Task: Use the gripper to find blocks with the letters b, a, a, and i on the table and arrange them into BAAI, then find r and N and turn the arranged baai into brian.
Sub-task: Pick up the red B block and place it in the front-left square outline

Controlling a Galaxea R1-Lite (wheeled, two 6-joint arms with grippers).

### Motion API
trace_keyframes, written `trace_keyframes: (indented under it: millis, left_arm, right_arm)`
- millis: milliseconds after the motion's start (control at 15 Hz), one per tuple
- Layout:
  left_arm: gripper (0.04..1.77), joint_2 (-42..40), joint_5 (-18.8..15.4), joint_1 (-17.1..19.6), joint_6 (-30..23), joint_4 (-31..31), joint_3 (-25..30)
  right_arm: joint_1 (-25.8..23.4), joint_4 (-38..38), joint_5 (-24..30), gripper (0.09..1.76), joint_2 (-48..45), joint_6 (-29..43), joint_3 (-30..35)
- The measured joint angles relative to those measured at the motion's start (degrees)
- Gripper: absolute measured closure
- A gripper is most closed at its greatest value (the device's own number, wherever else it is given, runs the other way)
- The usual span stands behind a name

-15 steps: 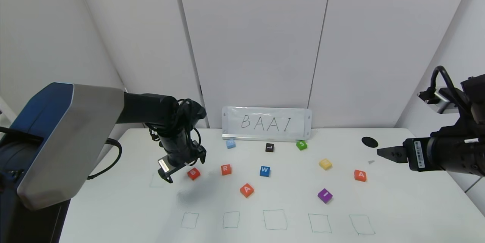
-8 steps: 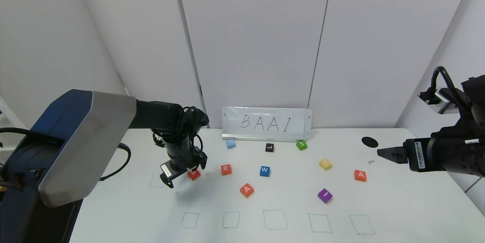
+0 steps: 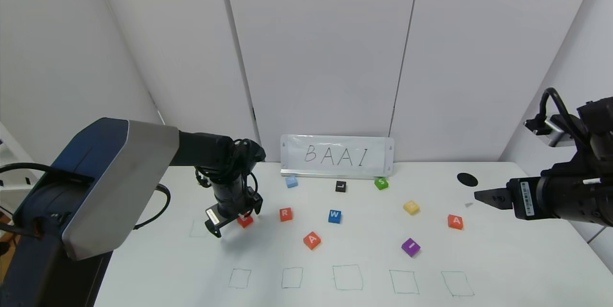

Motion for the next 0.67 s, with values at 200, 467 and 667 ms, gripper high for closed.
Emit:
trace_keyframes:
  millis: [200,467,667]
  left_arm:
    - [0.09,0.46,0.11,0.02,0.00,-1.08,0.26]
    - [0.09,0.62,0.11,0.05,0.00,-1.23,-0.11]
    - [0.09,0.71,0.26,0.17,0.00,-1.19,-0.44]
  right_arm:
    - [0.28,0.00,-0.06,0.14,0.17,0.02,0.18]
    - [0.37,0.02,-0.06,0.14,0.30,0.00,0.24]
    - [0.39,0.00,-0.09,0.14,0.30,0.02,0.24]
